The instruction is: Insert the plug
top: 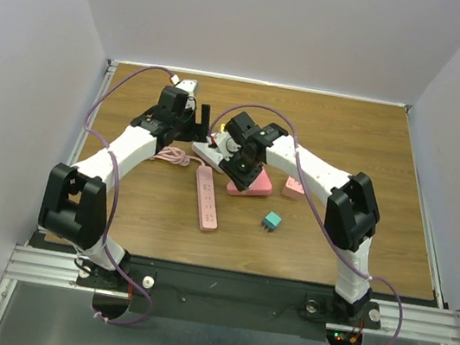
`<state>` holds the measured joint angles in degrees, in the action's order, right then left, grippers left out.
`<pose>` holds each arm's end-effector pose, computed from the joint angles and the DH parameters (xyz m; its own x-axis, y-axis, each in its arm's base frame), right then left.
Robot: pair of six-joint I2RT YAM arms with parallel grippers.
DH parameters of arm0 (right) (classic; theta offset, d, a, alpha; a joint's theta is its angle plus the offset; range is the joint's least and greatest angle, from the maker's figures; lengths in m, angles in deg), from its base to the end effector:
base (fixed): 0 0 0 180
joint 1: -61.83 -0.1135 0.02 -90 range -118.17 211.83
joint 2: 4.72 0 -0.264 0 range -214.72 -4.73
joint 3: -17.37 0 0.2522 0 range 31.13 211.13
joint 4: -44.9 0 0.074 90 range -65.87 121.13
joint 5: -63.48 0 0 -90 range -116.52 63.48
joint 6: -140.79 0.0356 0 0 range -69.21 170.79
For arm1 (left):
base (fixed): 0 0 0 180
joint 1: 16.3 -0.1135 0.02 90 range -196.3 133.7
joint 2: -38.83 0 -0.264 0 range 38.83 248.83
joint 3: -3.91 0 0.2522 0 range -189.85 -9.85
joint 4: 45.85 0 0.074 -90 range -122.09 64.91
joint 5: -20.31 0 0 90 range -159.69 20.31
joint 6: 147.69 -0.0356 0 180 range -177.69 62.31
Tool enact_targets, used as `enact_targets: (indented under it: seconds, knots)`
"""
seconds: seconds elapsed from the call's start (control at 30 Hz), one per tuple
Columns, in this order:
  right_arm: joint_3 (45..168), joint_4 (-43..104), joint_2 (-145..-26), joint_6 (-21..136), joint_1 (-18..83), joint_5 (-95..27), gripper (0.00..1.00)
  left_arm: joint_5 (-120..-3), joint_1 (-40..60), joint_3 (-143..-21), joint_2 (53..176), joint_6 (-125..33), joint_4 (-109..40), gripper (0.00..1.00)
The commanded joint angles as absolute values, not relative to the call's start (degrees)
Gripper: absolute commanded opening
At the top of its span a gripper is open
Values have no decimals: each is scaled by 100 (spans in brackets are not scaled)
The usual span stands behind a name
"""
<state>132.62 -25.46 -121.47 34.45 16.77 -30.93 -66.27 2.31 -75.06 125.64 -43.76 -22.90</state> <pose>0.2983 0.3028 0.2386 -0.4408 -0.8389 -0.3193 -0.8823 0.4703 -0.0175 0.3303 -0.1135 0.2866 -0.5592 -0.0653 -0.8264 0.2395 0.9417 -0.2364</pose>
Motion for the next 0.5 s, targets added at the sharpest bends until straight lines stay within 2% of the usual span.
enact_targets:
  seconds: [0.0, 0.47]
  knots:
    - [13370, -2635, -12417, 3532, 1560, -2688, 0, -6152, 382, -7576, 12162, -4231, -2550, 99]
    - [13466, -2661, -12672, 3532, 1560, -1924, 0, -6248, 75, -7559, 12224, -4047, -2383, 99]
